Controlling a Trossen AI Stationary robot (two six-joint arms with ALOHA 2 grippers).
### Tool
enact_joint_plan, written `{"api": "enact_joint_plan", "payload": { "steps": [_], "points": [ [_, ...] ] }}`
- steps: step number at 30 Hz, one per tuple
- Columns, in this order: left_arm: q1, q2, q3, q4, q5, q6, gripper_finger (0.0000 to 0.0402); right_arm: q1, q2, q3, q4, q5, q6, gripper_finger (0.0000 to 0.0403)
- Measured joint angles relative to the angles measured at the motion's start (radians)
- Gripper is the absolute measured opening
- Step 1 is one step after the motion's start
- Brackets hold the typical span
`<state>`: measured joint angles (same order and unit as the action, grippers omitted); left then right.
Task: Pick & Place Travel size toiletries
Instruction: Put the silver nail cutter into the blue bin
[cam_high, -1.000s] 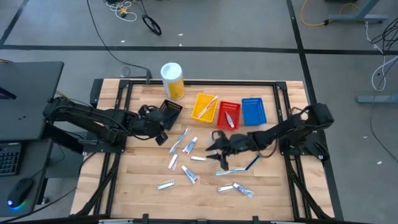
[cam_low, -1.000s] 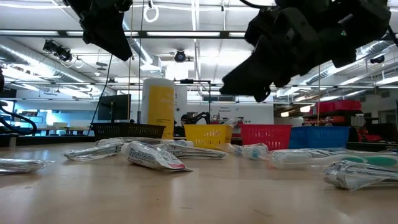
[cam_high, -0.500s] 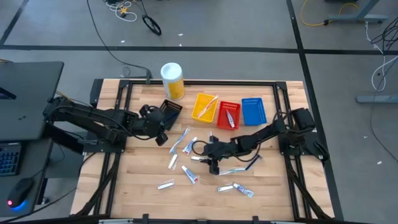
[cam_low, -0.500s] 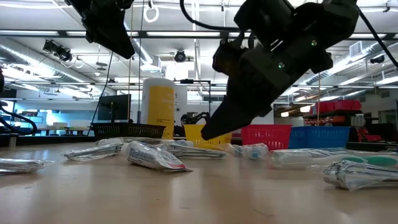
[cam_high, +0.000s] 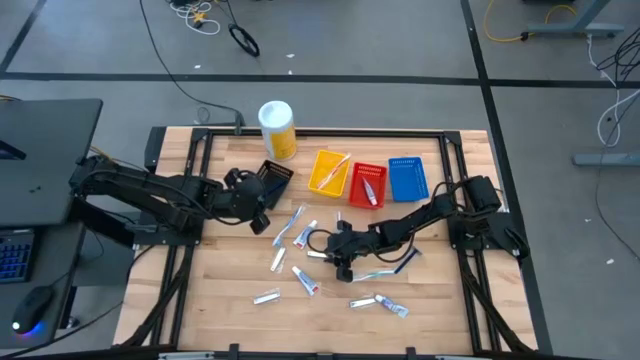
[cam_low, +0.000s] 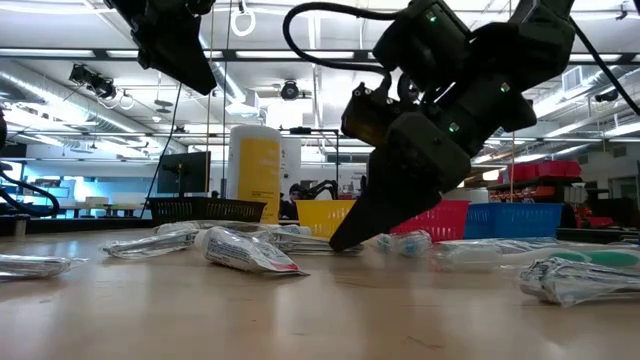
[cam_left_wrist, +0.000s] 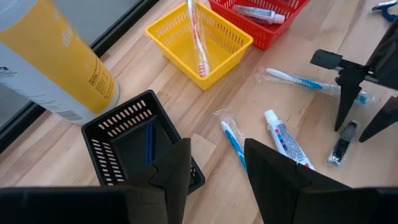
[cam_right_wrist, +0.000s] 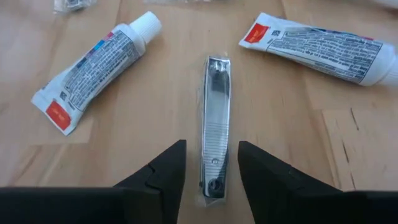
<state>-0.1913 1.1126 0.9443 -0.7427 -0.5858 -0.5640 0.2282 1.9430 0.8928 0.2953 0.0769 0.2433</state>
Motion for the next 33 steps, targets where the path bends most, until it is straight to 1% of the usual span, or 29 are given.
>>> {"api": "enact_joint_plan", "payload": {
  "steps": [7, 10, 16, 19, 21, 24, 27, 30, 33],
  "points": [
    [0.000, 0.000, 0.000, 0.000, 0.000, 0.000, 0.0160, -0.005, 0.000, 0.000, -0.003, -0.003, 0.008, 0.0078],
    [0.000, 0.000, 0.000, 0.000, 0.000, 0.000, 0.0160, -0.005, 0.000, 0.000, -0.001, -0.003, 0.008, 0.0054],
    [0.000, 0.000, 0.000, 0.000, 0.000, 0.000, 0.0160, -0.005, -0.006, 0.000, 0.019, -0.024, 0.041, 0.0044],
    [0.000, 0.000, 0.000, 0.000, 0.000, 0.000, 0.0160, -0.005, -0.041, 0.000, 0.011, -0.026, 0.041, 0.0043],
    [0.000, 0.000, 0.000, 0.000, 0.000, 0.000, 0.0160, -0.006, -0.081, 0.000, -0.014, -0.010, 0.039, 0.0043],
    [0.000, 0.000, 0.000, 0.000, 0.000, 0.000, 0.0160, -0.011, -0.160, 0.000, -0.085, 0.062, 0.037, 0.0043],
    [0.000, 0.000, 0.000, 0.001, 0.000, -0.002, 0.0160, -0.014, -0.260, 0.000, -0.225, 0.183, 0.036, 0.0043],
    [0.000, 0.000, 0.000, 0.000, 0.000, -0.003, 0.0160, -0.014, -0.371, 0.000, -0.409, 0.328, 0.047, 0.0043],
    [0.000, 0.000, 0.000, 0.000, 0.000, -0.003, 0.0160, -0.021, -0.483, 0.000, -0.608, 0.433, 0.125, 0.0043]
  ]
}}
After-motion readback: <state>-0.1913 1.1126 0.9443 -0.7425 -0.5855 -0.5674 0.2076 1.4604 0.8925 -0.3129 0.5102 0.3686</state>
